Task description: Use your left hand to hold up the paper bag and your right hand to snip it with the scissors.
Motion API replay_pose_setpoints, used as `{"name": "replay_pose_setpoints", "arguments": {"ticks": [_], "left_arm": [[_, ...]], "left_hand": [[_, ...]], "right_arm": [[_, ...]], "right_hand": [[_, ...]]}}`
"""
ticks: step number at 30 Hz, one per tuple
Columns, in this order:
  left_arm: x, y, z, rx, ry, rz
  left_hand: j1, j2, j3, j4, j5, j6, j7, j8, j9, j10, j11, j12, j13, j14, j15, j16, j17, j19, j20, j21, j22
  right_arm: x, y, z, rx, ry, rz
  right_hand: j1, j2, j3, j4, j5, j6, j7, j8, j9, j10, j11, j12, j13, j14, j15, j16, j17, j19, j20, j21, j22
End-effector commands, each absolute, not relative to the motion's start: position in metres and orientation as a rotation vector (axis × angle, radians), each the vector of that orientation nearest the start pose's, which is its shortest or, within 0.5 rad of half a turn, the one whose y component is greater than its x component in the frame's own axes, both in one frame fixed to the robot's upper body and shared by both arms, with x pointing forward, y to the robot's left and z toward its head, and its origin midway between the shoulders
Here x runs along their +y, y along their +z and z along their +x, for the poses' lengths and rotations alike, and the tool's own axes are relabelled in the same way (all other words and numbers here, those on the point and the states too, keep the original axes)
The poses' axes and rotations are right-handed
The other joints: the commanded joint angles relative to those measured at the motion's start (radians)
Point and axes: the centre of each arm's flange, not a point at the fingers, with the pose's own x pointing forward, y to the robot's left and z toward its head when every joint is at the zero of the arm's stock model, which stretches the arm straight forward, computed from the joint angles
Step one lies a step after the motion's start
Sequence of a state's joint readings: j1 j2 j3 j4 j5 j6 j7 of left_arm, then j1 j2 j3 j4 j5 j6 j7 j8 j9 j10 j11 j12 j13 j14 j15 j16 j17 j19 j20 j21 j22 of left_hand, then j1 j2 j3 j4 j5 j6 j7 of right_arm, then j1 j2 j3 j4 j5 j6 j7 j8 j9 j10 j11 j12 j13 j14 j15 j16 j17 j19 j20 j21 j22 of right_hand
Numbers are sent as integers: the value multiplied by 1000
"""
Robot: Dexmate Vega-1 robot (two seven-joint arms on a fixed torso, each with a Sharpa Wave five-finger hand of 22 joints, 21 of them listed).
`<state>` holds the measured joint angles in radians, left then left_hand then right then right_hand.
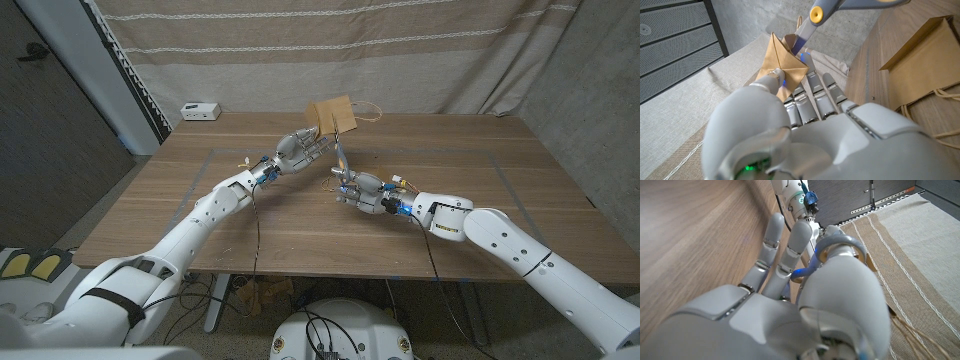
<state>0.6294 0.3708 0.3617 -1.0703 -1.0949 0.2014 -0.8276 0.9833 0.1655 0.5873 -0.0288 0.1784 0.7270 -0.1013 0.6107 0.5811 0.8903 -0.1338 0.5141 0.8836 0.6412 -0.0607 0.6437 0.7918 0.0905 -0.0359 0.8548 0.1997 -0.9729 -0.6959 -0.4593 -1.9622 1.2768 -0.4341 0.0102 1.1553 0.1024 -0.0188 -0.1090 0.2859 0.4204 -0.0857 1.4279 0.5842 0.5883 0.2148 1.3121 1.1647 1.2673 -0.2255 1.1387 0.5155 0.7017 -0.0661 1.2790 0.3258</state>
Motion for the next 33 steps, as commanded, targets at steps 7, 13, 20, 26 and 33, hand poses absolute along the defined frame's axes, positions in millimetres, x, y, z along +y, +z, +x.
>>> {"name": "replay_pose_setpoints", "arguments": {"ticks": [7,13,20,26,33], "left_arm": [[197,-12,659,-332,-1072,-482],[197,-13,657,-334,-1072,-482],[198,-13,656,-334,-1072,-479],[197,-13,655,-336,-1076,-478],[198,-13,654,-340,-1077,-476]], "left_hand": [[23,30,7,-2,4,163,-115,8,11,87,-80,3,6,-2,-168,-1,1,-4,-39,11,2],[23,30,8,-3,4,162,-115,8,11,87,-80,1,6,-1,-168,0,1,-3,-40,12,2],[21,31,9,-4,4,162,-115,8,12,88,-80,-1,6,-2,-168,0,1,-5,-40,15,2],[19,30,9,-4,4,162,-115,7,12,89,-80,-2,7,-1,-168,1,0,-5,-40,17,1],[17,31,10,-4,4,161,-115,7,13,89,-80,-3,9,-2,-168,0,-1,-6,-39,19,1]], "right_arm": [[-121,-57,524,36,786,250],[-122,-58,524,36,789,262],[-121,-58,522,25,812,254],[-119,-58,520,12,828,248],[-118,-59,519,15,832,238]], "right_hand": [[-25,-20,-46,10,40,332,11,157,662,603,-408,-192,-303,9,-2,-46,-147,-39,-133,66,-121],[-19,-14,-52,7,47,335,6,156,663,610,-400,-281,-451,32,-2,-93,-202,-57,-134,73,-136],[29,66,0,-5,30,171,42,149,659,517,-394,-448,-670,-65,-8,-304,-291,-135,-116,42,-145],[59,48,181,-33,154,88,64,148,659,450,-363,-526,-703,-149,-7,-503,-288,-192,-26,-113,-157],[-248,-63,520,-8,888,-18,135,144,658,411,-326,-587,-666,-114,-2,-710,-260,-150,-14,-239,-151]]}}
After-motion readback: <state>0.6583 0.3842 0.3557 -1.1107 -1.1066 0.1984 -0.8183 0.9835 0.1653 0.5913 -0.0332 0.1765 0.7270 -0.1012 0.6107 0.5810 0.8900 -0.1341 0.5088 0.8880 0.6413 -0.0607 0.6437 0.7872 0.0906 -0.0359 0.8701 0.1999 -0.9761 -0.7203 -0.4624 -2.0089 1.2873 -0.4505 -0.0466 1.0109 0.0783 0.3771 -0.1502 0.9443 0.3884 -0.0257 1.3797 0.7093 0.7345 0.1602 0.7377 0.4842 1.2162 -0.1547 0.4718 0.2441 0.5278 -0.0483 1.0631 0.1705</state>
